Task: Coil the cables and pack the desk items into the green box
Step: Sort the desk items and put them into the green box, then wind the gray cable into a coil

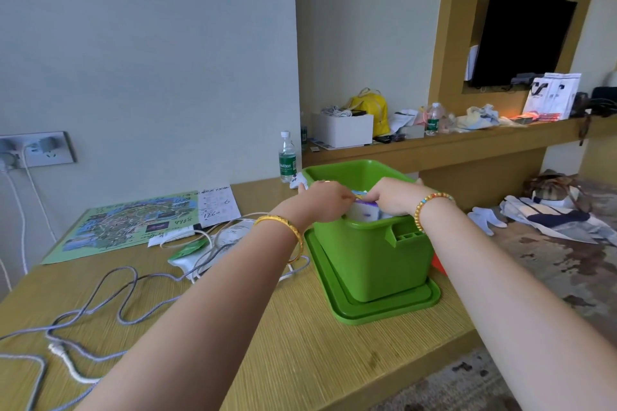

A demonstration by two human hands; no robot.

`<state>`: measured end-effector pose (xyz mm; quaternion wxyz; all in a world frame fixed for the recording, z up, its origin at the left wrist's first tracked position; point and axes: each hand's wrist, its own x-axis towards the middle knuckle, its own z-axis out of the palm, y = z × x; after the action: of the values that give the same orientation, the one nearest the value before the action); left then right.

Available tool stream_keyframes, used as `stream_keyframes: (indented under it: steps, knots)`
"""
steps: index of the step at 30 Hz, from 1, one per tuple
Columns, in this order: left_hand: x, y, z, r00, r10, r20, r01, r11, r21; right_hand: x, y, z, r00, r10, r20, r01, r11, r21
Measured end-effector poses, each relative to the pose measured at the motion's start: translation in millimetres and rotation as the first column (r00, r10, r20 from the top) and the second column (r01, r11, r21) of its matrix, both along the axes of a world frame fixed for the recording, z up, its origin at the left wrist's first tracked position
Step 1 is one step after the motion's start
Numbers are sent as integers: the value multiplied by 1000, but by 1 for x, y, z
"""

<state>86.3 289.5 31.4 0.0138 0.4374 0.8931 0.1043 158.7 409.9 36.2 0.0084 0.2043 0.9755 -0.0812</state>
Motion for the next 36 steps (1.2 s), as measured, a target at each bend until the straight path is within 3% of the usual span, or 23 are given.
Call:
stream_keyframes:
  steps: [2, 4, 6, 9, 12, 14, 15, 20, 24, 27, 29, 31, 33, 36]
  knots:
    - [-1, -10, -8, 1000, 13, -26, -9, 990, 140, -2, 1, 1, 995, -84, 59, 78, 992, 97]
    - [-4, -25, -15, 993, 52, -109, -20, 963, 270, -4, -4, 0, 985, -172, 13, 168, 973, 156]
    - [-9, -47, -20, 985, 106, -135, -40, 908, 417, -5, -15, -2, 979, -172, -112, 191, 963, 189]
    - [-17, -88, -32, 987, 162, -18, -123, 811, 571, -9, -43, -5, 917, -17, -398, 138, 951, 277]
    - [-23, -123, -49, 967, 233, 105, -252, 800, 545, -19, -82, -13, 717, 246, -652, -57, 953, 297]
    - [-27, -140, -66, 953, 272, 131, -302, 824, 479, -30, -109, -25, 595, 354, -722, -233, 935, 266]
    - [-28, -147, -75, 948, 283, 143, -317, 843, 436, -37, -120, -36, 577, 367, -730, -294, 927, 234]
    - [-25, -166, -121, 962, 262, 77, -265, 964, 32, -64, -137, -108, 783, 192, -592, -297, 951, -85]
    - [-28, -181, -135, 946, 181, 270, -127, 970, -207, -76, -136, -145, 903, 129, -411, -204, 968, -145]
    - [-37, -191, -129, 942, 113, 315, -74, 988, -133, -86, -142, -152, 910, 65, -409, -73, 997, -4]
    - [-43, -193, -124, 944, 123, 308, -148, 987, 62, -96, -146, -151, 902, 55, -429, -30, 997, 65]
    - [-52, -193, -121, 944, 215, 251, -289, 907, 308, -109, -151, -151, 898, 66, -436, -34, 996, 81]
    - [-66, -196, -123, 925, 360, 120, -374, 811, 450, -121, -154, -153, 895, 73, -441, -36, 995, 92]
    - [-85, -205, -134, 840, 540, -58, -487, 796, 360, -136, -155, -157, 904, 87, -418, -56, 995, 85]
